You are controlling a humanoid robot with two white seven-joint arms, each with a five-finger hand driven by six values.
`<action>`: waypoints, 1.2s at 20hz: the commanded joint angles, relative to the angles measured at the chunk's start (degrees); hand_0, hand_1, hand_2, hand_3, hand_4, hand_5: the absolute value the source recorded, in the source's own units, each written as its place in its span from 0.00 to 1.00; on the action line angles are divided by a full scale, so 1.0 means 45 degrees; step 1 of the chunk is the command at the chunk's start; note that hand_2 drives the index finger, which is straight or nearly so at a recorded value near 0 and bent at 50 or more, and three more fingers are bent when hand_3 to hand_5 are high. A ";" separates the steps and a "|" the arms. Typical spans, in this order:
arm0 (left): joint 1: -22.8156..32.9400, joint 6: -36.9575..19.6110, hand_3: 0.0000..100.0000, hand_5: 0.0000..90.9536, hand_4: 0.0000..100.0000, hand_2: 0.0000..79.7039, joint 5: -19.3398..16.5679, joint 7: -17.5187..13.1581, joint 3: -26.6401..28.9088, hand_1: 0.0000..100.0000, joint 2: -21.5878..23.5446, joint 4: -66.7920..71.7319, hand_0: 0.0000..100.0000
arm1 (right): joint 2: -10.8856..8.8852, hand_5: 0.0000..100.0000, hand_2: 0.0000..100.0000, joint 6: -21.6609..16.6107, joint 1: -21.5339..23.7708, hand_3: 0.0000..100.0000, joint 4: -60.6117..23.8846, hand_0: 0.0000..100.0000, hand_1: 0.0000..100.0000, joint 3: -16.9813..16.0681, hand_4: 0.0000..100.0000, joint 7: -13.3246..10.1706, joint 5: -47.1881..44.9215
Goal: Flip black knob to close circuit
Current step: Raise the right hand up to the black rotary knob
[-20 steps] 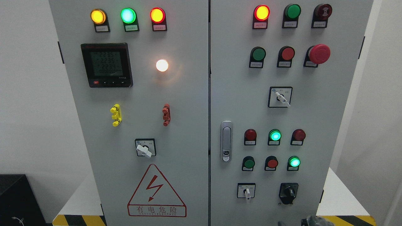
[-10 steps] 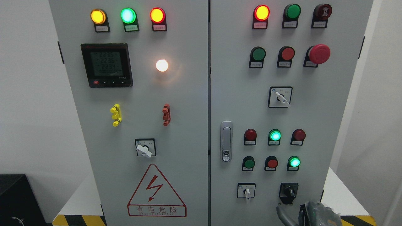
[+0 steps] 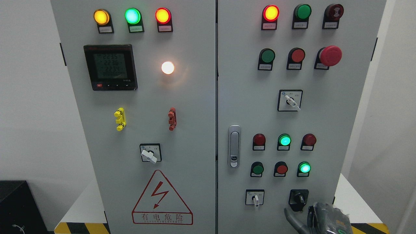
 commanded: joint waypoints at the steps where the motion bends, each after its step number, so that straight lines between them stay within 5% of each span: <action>1: 0.0274 -0.0005 0.00 0.00 0.00 0.00 0.0000 0.0004 0.0000 0.56 0.0001 -0.0001 0.12 | -0.0195 0.89 0.89 0.0110 -0.0243 1.00 0.0508 0.00 0.06 -0.0042 0.91 0.0032 0.0117; 24: 0.0274 -0.0005 0.00 0.00 0.00 0.00 0.0000 0.0004 0.0000 0.56 0.0001 -0.0001 0.12 | -0.0566 0.89 0.89 0.0521 -0.0634 1.00 0.0722 0.00 0.04 -0.0218 0.91 0.0071 0.0059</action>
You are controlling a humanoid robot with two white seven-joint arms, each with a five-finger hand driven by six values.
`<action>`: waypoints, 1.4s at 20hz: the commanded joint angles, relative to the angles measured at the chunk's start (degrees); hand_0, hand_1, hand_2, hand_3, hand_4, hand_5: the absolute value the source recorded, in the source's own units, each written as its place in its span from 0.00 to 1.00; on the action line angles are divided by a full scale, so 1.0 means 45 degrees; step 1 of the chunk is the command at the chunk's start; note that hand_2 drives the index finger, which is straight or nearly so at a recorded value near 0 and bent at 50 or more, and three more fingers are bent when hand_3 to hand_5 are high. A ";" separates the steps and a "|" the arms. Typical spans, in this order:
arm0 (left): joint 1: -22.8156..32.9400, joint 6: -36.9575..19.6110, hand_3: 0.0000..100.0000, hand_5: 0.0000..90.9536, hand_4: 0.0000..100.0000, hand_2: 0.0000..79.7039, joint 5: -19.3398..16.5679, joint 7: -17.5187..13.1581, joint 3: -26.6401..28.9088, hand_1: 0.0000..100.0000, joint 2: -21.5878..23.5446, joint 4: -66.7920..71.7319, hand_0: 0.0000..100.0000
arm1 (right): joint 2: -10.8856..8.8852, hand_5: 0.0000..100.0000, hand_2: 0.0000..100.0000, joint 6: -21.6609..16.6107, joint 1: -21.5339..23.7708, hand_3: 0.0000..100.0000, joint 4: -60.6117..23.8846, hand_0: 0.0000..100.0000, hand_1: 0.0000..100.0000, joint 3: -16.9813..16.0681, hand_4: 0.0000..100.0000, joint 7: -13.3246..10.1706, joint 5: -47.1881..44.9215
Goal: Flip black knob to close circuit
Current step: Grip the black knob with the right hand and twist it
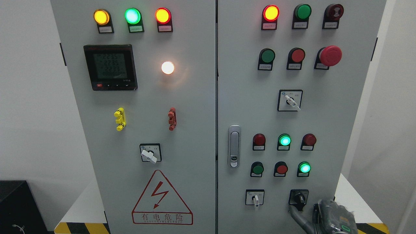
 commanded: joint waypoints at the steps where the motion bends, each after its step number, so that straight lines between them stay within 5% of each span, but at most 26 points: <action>1: 0.0273 -0.0004 0.00 0.00 0.00 0.00 0.0000 0.0004 0.0000 0.56 0.0000 0.0000 0.12 | -0.0108 0.89 0.89 0.0066 -0.0207 1.00 0.0263 0.00 0.04 -0.0250 0.91 -0.0007 -0.0020; 28: 0.0273 -0.0004 0.00 0.00 0.00 0.00 0.0000 0.0004 0.0000 0.56 0.0000 0.0000 0.12 | -0.0400 0.89 0.88 0.0165 -0.0129 1.00 0.0166 0.00 0.04 -0.0485 0.91 0.0188 -0.0059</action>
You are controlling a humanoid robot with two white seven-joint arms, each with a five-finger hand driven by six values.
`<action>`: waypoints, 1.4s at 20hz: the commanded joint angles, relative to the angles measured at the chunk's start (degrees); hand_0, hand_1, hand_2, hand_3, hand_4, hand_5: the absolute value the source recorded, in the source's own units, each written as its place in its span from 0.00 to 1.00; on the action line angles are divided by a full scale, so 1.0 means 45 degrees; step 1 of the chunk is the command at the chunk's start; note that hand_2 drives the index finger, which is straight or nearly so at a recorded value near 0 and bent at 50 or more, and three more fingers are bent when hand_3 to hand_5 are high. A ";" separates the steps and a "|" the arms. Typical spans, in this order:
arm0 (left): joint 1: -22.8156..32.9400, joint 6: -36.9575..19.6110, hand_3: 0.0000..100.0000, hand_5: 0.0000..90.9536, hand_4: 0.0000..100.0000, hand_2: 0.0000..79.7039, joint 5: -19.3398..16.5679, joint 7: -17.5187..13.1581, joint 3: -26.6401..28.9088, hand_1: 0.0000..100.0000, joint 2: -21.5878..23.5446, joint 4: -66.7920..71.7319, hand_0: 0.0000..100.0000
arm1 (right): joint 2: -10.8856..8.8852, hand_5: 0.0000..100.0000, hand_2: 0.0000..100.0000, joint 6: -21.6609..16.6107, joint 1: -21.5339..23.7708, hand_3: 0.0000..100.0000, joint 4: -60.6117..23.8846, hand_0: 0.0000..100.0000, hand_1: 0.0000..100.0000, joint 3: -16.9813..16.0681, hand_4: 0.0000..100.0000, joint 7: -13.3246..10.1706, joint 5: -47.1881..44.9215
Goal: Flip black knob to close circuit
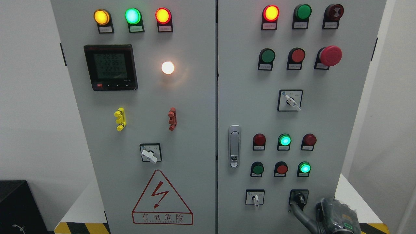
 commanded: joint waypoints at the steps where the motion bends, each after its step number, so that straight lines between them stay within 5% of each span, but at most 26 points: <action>1: 0.0274 -0.0004 0.00 0.00 0.00 0.00 0.0000 0.0004 0.0000 0.56 0.0000 0.0000 0.12 | -0.0222 0.89 0.88 0.0034 0.0005 1.00 -0.0016 0.00 0.04 -0.0362 0.91 -0.0014 -0.0049; 28: 0.0274 -0.0004 0.00 0.00 0.00 0.00 0.0000 0.0004 0.0000 0.56 0.0000 0.0000 0.12 | -0.0496 0.90 0.88 0.0054 -0.0092 1.00 -0.0016 0.00 0.04 -0.0616 0.91 -0.0014 -0.0420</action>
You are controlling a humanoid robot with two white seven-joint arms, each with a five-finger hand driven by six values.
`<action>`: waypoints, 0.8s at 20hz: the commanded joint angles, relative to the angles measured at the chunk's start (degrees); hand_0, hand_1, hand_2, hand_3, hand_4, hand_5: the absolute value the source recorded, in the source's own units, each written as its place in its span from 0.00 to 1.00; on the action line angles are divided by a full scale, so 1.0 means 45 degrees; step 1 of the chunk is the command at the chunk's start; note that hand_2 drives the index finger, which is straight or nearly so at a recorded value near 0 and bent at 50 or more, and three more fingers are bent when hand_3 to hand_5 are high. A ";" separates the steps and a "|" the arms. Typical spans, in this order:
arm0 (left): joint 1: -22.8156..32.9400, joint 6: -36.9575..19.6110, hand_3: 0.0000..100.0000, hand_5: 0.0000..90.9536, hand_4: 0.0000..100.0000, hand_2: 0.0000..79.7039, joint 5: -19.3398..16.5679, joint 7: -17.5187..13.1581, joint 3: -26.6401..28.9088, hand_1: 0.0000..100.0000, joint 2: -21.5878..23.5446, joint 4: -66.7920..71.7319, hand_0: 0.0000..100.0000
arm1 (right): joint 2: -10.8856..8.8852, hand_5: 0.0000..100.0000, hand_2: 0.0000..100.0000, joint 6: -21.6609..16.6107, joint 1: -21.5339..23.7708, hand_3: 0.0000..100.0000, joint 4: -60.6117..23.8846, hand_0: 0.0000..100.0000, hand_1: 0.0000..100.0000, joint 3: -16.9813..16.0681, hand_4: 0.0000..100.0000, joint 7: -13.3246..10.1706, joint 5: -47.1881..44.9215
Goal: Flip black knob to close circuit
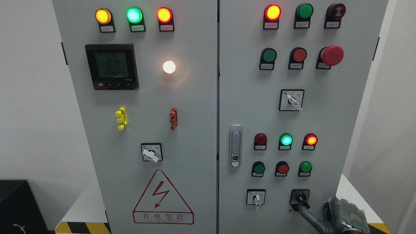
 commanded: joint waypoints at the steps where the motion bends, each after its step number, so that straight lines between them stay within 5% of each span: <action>1: 0.0273 -0.0005 0.00 0.00 0.00 0.00 0.0000 0.0004 0.0000 0.56 0.0000 -0.0001 0.12 | -0.0103 0.90 0.88 0.0024 -0.0024 1.00 -0.0042 0.00 0.04 -0.0148 0.91 -0.0082 -0.0032; 16: 0.0273 -0.0005 0.00 0.00 0.00 0.00 0.0000 0.0004 0.0000 0.56 0.0000 -0.0001 0.12 | -0.0044 0.90 0.88 0.0043 -0.0083 1.00 -0.0199 0.00 0.03 0.0144 0.91 -0.0101 -0.0286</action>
